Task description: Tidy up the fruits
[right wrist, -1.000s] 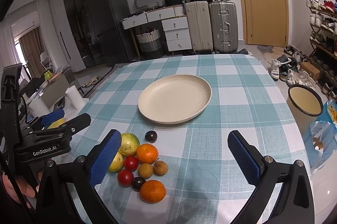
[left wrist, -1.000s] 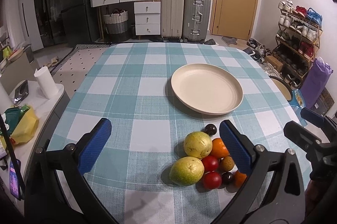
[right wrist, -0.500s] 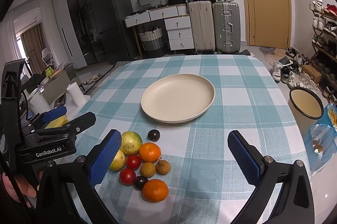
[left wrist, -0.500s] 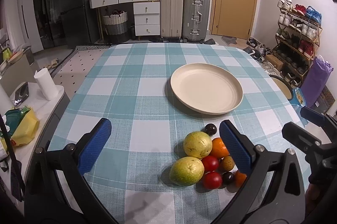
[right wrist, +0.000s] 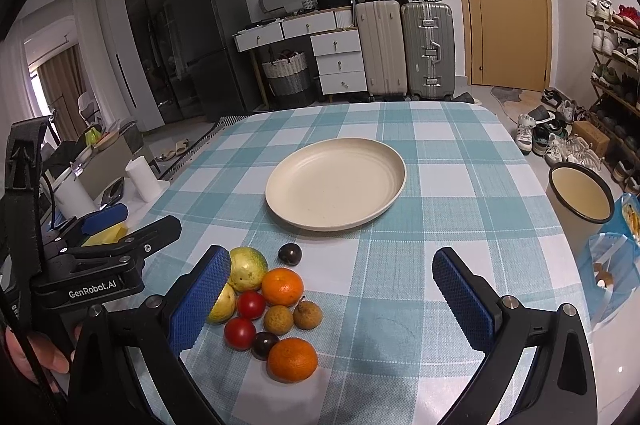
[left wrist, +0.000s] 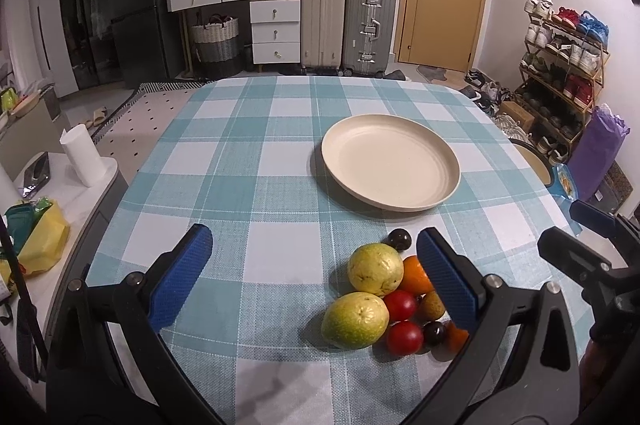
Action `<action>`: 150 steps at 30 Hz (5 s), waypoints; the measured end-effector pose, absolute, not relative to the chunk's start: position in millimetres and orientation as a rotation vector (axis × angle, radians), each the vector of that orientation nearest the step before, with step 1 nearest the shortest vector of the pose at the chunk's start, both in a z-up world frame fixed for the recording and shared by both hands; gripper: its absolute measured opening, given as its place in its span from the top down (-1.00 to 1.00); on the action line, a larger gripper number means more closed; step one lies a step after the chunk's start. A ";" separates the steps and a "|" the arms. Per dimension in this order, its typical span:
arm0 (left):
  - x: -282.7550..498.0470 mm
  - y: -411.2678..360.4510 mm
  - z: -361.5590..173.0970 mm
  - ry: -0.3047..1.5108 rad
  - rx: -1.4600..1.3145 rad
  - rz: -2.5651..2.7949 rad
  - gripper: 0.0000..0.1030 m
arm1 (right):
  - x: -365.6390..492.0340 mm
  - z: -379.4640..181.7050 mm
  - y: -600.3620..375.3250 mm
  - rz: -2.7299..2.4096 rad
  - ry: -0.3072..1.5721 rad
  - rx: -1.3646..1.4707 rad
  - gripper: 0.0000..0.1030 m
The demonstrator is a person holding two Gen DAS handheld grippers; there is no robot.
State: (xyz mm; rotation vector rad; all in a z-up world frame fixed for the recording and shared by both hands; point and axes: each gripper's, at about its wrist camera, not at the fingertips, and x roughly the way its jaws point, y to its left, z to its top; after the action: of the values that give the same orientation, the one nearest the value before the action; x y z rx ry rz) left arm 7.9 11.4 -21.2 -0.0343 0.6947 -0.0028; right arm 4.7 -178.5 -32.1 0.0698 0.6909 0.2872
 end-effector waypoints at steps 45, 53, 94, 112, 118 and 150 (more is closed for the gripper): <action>36.0 17.8 -113.2 1.008 -0.159 -0.310 -0.22 | 28.5 -87.8 -191.4 0.279 0.813 0.094 -1.00; 47.8 25.8 -118.5 1.047 -0.244 -0.374 0.08 | 35.7 -91.8 -195.0 0.287 0.829 0.113 -1.00; 32.8 43.5 -101.8 1.019 -0.246 -0.355 0.08 | -0.5 -131.3 -163.0 0.503 0.970 0.144 -0.62; 32.4 40.8 -88.9 0.997 -0.217 -0.349 0.08 | -6.8 -133.0 -161.4 0.551 0.960 0.116 0.21; 40.4 44.2 -86.8 0.992 -0.210 -0.333 0.08 | -7.9 -124.0 -170.1 0.563 0.926 0.147 0.22; 212.9 11.2 -31.0 0.959 -0.252 -0.381 0.08 | 145.1 -41.7 -193.3 0.493 0.731 0.212 0.22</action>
State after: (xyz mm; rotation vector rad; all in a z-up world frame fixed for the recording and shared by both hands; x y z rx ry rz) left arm 212.9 11.2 -31.0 -0.2516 0.9587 -0.3805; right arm 145.1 -193.3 -41.7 0.2115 0.7306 0.4929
